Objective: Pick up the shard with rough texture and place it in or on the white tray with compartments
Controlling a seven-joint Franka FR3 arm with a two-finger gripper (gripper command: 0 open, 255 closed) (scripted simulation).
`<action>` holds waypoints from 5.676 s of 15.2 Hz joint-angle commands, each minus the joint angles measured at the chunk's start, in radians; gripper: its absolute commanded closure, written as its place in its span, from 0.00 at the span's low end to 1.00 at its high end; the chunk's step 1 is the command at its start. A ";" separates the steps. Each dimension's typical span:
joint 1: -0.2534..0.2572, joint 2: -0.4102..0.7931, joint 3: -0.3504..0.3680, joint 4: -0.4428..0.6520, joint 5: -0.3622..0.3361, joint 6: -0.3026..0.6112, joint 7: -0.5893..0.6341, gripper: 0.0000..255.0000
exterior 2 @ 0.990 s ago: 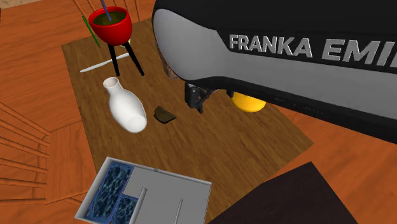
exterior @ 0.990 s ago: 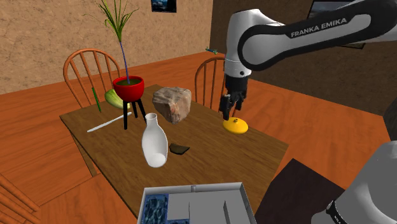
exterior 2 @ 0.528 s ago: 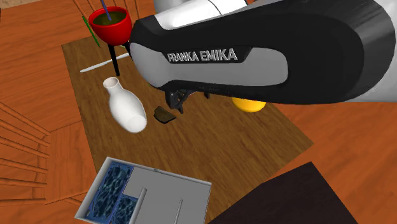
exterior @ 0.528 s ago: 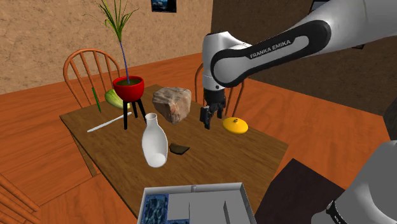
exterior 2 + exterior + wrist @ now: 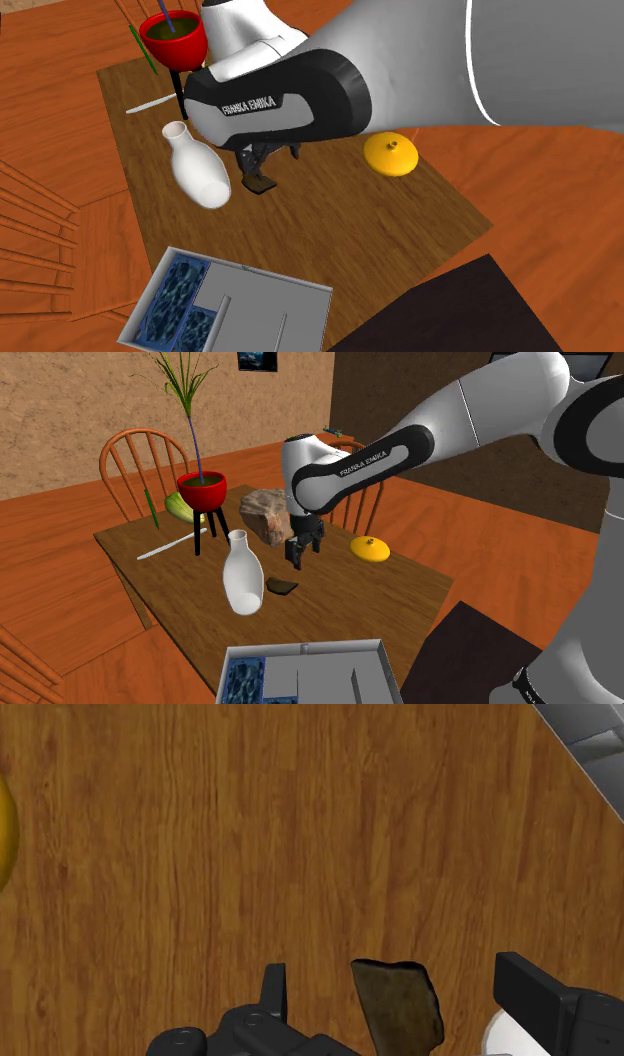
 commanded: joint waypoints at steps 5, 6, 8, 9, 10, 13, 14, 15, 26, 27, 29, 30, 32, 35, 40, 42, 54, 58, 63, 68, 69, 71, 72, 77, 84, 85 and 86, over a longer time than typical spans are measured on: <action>0.055 0.246 -0.006 0.227 -0.055 -0.009 0.013 0.00; 0.066 0.288 -0.008 0.272 -0.062 -0.015 0.013 0.00; 0.088 0.375 -0.012 0.368 -0.075 -0.033 0.010 0.00; 0.091 0.387 -0.013 0.383 -0.077 -0.036 0.010 0.00; 0.092 0.392 -0.015 0.377 -0.078 -0.025 0.011 0.00; 0.092 0.408 -0.018 0.361 -0.083 0.006 0.013 0.00; 0.092 0.414 -0.020 0.357 -0.084 0.016 0.014 0.00; 0.092 0.420 -0.021 0.352 -0.086 0.027 0.016 0.00; 0.093 0.430 -0.023 0.346 -0.088 0.042 0.017 1.00; 0.093 0.430 -0.023 0.346 -0.088 0.042 0.017 1.00; 0.092 0.430 -0.023 0.346 -0.088 0.042 0.017 1.00; 0.092 0.429 -0.023 0.346 -0.088 0.042 0.017 1.00; 0.092 0.429 -0.023 0.346 -0.088 0.042 0.017 1.00; 0.092 0.421 -0.021 0.346 -0.087 0.034 0.016 1.00; 0.088 0.381 -0.015 0.350 -0.078 -0.009 0.011 1.00; 0.086 0.366 -0.012 0.354 -0.074 -0.027 0.009 1.00; 0.081 0.290 0.000 0.396 -0.055 -0.145 -0.004 1.00; 0.083 0.244 0.009 0.358 -0.047 -0.153 0.007 1.00; 0.105 0.101 0.042 0.131 -0.022 -0.069 0.076 1.00; 0.136 -0.018 0.081 -0.049 0.009 -0.007 0.144 1.00; 0.143 -0.040 0.089 -0.081 0.016 0.004 0.158 1.00; 0.158 -0.082 0.107 -0.140 0.032 0.023 0.187 1.00; 0.166 -0.101 0.116 -0.168 0.040 0.032 0.201 1.00; 0.212 -0.192 0.165 -0.288 0.084 0.068 0.276 1.00; 0.259 -0.228 0.210 -0.382 0.110 0.130 0.353 1.00; 0.260 -0.219 0.209 -0.386 0.105 0.142 0.356 1.00; 0.260 -0.209 0.209 -0.390 0.099 0.155 0.360 1.00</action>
